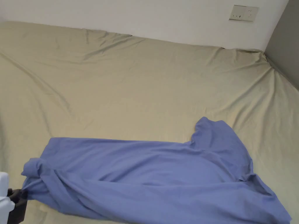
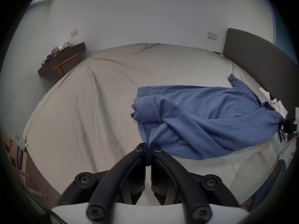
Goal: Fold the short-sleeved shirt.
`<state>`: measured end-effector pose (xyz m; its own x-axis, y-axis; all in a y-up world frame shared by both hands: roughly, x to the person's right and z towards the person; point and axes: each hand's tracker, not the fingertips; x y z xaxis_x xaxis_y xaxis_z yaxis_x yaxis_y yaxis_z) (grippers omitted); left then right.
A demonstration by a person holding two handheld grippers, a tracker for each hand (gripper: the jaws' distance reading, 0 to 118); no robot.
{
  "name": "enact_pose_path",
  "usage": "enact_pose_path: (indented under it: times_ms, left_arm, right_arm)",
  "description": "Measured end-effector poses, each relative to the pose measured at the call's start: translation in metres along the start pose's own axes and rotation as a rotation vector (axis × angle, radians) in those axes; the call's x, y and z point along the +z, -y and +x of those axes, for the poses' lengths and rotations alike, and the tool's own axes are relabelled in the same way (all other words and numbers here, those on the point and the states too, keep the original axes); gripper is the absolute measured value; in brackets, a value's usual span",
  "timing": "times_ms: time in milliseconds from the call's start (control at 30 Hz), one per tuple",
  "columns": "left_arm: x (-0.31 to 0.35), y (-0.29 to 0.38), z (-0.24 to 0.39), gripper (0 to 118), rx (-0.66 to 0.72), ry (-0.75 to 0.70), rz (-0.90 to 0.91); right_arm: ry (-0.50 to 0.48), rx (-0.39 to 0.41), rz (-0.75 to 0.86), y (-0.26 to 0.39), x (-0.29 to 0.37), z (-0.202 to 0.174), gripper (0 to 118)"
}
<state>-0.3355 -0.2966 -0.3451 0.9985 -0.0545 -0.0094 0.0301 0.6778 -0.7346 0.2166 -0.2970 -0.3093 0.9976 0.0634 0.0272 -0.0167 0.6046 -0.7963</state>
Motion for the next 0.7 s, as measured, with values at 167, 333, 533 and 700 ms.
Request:
enact_pose_path:
  times_ms: [167,333,533,700]
  left_arm:
    - [0.004,0.031,-0.006,3,0.039,-0.008,-0.061]
    - [0.005,0.049,-0.002,3,0.043,-0.011,-0.109]
    - [-0.015,0.051,-0.004,3,0.066,-0.008,-0.174]
    - [-0.014,0.059,-0.012,22,0.119,0.016,-0.159]
  right_arm:
    - [0.003,-0.037,-0.073,0.029,0.015,0.004,16]
    - [0.031,-0.005,-0.115,0.046,0.019,-0.007,16]
    - [0.058,0.029,-0.163,0.049,-0.01,-0.014,19]
    - [0.05,0.011,-0.182,0.058,-0.024,-0.006,70]
